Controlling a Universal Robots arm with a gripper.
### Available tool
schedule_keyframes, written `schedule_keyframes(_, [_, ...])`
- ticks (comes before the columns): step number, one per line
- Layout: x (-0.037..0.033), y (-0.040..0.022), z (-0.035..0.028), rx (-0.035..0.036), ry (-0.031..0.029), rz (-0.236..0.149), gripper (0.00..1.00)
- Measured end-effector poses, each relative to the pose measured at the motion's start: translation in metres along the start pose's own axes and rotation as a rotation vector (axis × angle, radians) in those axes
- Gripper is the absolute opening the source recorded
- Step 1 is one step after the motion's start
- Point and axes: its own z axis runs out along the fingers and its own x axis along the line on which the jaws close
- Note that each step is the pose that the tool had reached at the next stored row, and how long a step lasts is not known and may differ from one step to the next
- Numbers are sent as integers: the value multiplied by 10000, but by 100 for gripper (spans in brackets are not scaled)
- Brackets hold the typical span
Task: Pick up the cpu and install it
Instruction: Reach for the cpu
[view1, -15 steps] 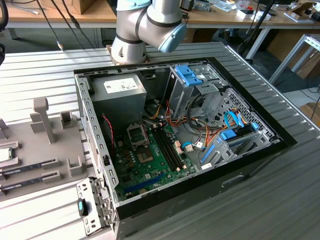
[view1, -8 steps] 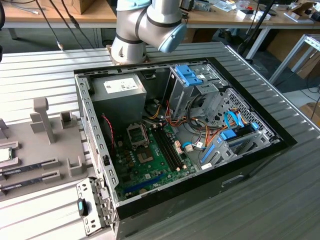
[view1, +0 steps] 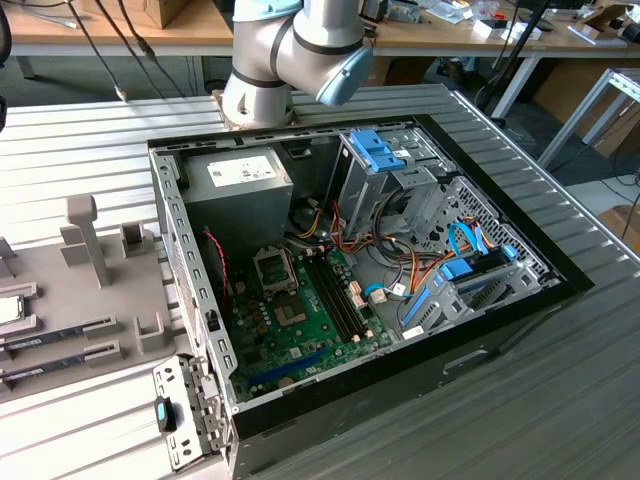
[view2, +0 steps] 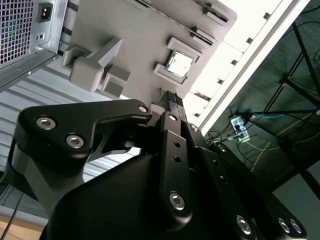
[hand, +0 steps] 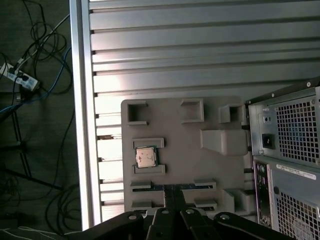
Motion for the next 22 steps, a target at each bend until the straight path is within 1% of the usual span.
schedule_keyframes(1, [0, 0, 2, 61, -6, -2, 11])
schedule_keyframes(4, [0, 0, 2, 60, -5, -2, 11])
schedule_keyframes(5, [0, 0, 3, 64, 50, -2, 11])
schedule_keyframes(6, [0, 0, 9, 91, 422, 2, 11])
schedule_keyframes(7, [0, 0, 13, 111, 682, 3, 11])
schedule_keyframes(8, [1, 0, 14, 113, 726, 4, 11])
schedule_keyframes(14, [0, 0, 16, 115, 731, 4, 11])
schedule_keyframes(16, [0, 9, 19, 115, 731, 4, 11])
schedule_keyframes(20, [4, 62, 26, 116, 730, 4, 11])
schedule_keyframes(22, [8, 100, 31, 116, 730, 4, 11])
